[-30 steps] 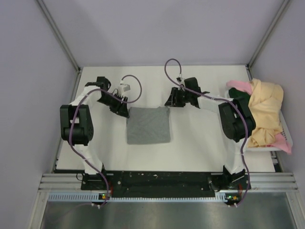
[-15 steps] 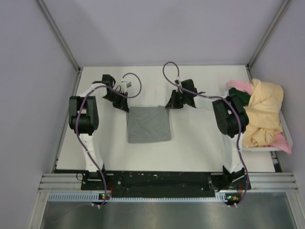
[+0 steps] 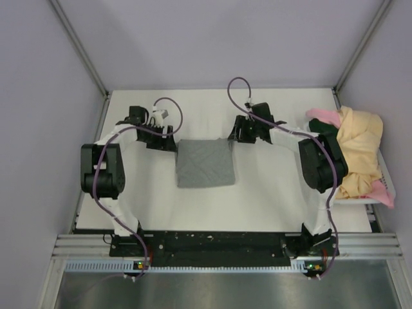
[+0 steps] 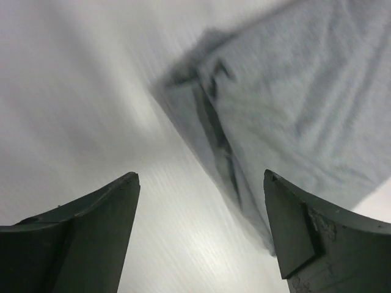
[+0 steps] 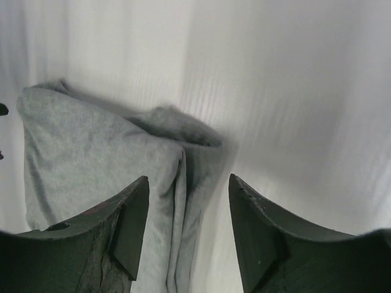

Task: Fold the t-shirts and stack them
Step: Put the neatly folded tshirt into the corner of the board with the left arm

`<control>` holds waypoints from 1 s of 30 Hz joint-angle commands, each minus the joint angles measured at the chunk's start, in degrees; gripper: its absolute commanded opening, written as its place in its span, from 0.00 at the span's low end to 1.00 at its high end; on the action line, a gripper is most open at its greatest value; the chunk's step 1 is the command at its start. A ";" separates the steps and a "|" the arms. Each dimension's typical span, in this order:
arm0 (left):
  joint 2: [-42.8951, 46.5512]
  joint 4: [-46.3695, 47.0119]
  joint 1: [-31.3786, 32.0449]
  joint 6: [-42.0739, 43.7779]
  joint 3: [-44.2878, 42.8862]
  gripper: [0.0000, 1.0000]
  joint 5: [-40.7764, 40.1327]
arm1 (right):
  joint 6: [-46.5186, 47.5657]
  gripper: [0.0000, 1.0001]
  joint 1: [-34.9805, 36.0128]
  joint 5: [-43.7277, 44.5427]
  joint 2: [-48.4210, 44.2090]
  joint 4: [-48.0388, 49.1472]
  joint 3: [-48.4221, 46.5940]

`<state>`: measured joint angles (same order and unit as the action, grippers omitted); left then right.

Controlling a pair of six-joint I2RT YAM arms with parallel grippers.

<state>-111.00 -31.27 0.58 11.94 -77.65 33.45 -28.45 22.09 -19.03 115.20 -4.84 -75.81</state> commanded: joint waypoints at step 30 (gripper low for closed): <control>-2.45 -13.88 -4.79 9.30 -7.58 0.00 5.59 | 11.21 0.61 -0.90 10.58 -38.72 -6.23 23.16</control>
<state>-111.68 -34.57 1.04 9.69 -74.43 43.51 -20.43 21.56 -11.29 80.64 -9.50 -53.69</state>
